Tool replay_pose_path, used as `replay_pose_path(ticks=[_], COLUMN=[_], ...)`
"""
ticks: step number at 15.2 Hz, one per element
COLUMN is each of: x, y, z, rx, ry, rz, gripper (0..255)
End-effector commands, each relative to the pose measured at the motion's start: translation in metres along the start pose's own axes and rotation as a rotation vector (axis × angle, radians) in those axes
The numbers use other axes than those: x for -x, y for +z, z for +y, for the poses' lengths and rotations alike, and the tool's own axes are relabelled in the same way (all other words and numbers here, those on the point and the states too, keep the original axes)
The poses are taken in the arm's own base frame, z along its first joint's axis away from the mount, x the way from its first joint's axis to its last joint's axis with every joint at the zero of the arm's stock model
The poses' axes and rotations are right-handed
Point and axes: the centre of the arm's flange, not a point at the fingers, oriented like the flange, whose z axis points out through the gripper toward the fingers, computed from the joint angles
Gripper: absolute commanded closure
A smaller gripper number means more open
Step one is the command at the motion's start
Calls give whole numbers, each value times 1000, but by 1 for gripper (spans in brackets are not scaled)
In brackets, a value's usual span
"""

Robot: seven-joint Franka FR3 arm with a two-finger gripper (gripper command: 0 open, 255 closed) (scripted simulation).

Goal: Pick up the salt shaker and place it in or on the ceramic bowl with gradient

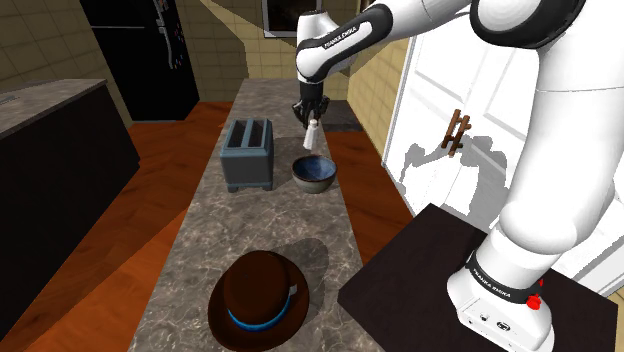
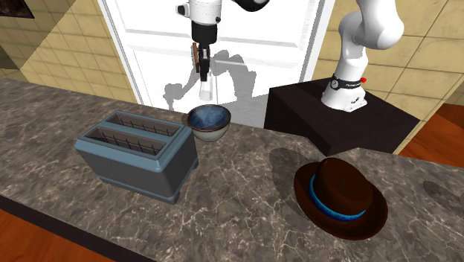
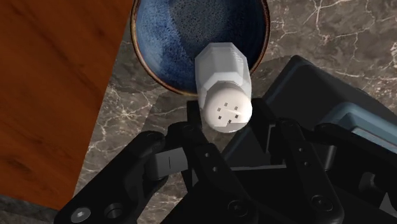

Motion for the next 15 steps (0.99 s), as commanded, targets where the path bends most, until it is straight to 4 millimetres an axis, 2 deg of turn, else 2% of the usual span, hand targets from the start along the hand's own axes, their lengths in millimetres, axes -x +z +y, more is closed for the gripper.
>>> replay_pose_path(ticks=[1, 15], x=[-7, 2], y=[-4, 70], z=[19, 13], rx=[0, 0], ry=[-2, -2], rz=[0, 0], gripper=[255, 255])
